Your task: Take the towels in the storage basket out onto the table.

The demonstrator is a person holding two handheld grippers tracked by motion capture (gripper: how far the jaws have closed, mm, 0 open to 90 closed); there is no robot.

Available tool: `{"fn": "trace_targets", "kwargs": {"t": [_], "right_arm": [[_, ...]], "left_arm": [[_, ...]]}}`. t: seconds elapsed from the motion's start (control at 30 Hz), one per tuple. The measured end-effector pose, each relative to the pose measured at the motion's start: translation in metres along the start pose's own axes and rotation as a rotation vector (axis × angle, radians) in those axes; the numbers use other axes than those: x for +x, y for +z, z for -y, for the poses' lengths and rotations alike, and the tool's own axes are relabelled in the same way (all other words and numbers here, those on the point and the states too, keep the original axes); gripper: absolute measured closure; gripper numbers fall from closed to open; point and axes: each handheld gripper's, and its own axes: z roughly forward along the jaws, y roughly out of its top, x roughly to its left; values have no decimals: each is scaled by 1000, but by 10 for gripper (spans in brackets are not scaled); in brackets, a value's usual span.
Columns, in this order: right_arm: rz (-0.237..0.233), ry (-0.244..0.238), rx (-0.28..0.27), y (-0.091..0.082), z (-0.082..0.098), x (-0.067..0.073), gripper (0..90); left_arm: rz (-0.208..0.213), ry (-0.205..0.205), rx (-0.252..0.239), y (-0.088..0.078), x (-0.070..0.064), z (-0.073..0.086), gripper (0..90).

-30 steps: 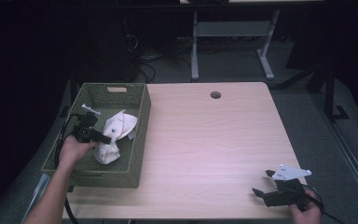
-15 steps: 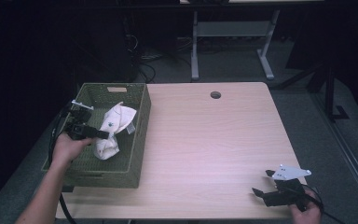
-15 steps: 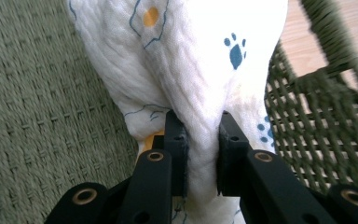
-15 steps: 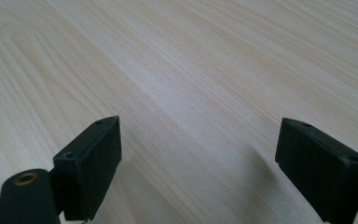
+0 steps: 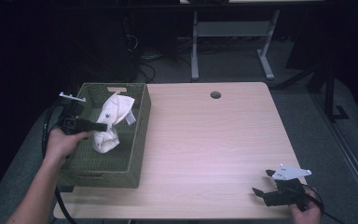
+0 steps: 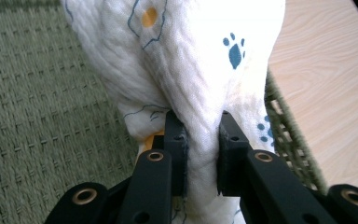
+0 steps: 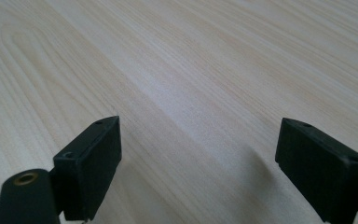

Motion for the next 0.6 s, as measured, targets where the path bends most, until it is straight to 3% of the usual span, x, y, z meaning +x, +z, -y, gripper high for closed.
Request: {"fn": "trace_targets", "kwargs": {"t": [0.6], "right_arm": [[-1, -2, -8, -3, 1, -1, 140]], "left_arm": [[21, 37, -52, -25, -22, -19, 775]]}}
